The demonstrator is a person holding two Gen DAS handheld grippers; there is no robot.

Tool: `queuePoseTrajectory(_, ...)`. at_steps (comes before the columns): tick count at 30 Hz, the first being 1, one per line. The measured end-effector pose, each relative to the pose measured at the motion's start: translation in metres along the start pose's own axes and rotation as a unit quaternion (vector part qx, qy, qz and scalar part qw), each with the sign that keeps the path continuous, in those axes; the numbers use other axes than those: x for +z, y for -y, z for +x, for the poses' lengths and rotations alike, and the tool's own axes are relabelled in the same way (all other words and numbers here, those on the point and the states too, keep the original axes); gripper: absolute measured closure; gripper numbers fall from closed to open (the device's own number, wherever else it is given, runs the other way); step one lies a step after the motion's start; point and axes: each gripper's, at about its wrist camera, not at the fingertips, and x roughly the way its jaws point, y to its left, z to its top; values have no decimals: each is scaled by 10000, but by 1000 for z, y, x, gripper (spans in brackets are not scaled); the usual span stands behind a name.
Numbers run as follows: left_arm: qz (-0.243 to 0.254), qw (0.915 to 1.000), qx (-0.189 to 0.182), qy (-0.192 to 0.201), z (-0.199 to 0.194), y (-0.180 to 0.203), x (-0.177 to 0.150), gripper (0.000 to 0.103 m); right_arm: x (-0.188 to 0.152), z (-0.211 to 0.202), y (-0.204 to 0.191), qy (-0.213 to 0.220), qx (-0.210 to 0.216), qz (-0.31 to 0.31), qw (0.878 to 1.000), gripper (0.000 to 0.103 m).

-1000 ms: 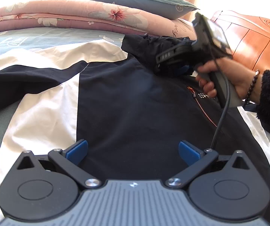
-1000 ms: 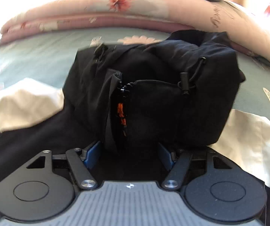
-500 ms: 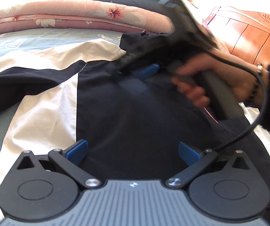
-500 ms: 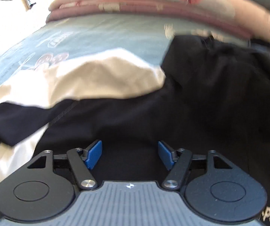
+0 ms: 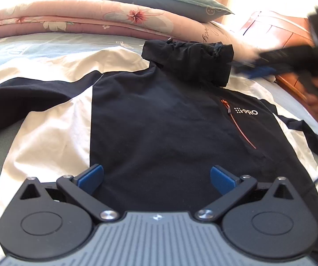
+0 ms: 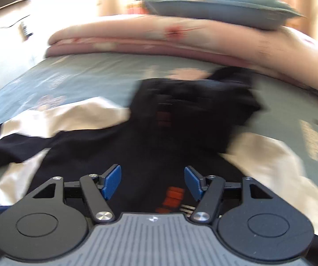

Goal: Fold clothes

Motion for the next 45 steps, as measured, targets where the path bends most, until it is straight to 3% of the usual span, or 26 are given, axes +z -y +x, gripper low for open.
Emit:
queuePoseTrajectory(2, -51, 10000, -31, 22, -1, -2, 0, 1, -13, -8, 51, 31, -256, 548, 9982, 44)
queuePoseTrajectory(7, -174, 9997, -134, 96, -1, -7, 0, 1, -43, -30, 149, 279, -1160, 1328, 9839, 45)
queuePoseTrajectory(12, -343, 9989, -256, 165, -1, -12, -1, 1, -91, -77, 230, 526, -1500, 2382, 9581, 44)
queuePoseTrajectory(16, -356, 9988, -278, 192, -2, -14, -1, 1, -150, -117, 280, 483, -2039, 2887, 9342, 44)
queuePoseTrajectory(20, -312, 9989, -270, 218, -2, -13, -2, 1, -212, -156, 316, 575, -2618, 3549, 8956, 44)
queuePoseTrajectory(24, -228, 9992, -234, 238, -1, -11, -3, 1, -266, -195, 335, 1060, -2717, 4485, 8449, 43)
queuePoseTrajectory(27, -193, 9993, -209, 241, -1, -10, -3, 1, -306, -223, 348, 1421, -2748, 5156, 7990, 41)
queuePoseTrajectory(29, -171, 9994, -196, 248, -1, -10, -4, 1, -325, -224, 359, 1625, -2448, 5606, 7742, 41)
queuePoseTrajectory(31, -152, 9994, -184, 255, -1, -9, -4, 1, -331, -215, 366, 1858, -2249, 5783, 7619, 41)
queuePoseTrajectory(33, -139, 9994, -179, 262, -1, -9, -4, 1, -328, -205, 371, 1960, -2214, 5812, 7581, 42)
queuePoseTrajectory(34, -131, 9994, -176, 267, 0, -9, -5, 1, -324, -200, 373, 1943, -2288, 5798, 7575, 48)
queuePoseTrajectory(37, -117, 9994, -173, 275, 0, -9, -5, 1, -310, -191, 376, 1656, -2616, 5569, 7707, 86)
queuePoseTrajectory(38, -113, 9994, -172, 277, 0, -9, -5, 1, -306, -193, 376, 1631, -2702, 5472, 7753, 90)
queuePoseTrajectory(41, -105, 9994, -173, 284, 0, -9, -5, 1, -299, -208, 375, 1741, -2919, 5177, 7851, 92)
queuePoseTrajectory(43, -100, 9994, -177, 283, 1, -9, -5, 1, -295, -218, 383, 1909, -2914, 5156, 7828, 92)
queuePoseTrajectory(45, -61, 9995, -145, 278, 1, -8, -5, 1, -291, -211, 395, 1692, -2934, 5168, 7863, 87)
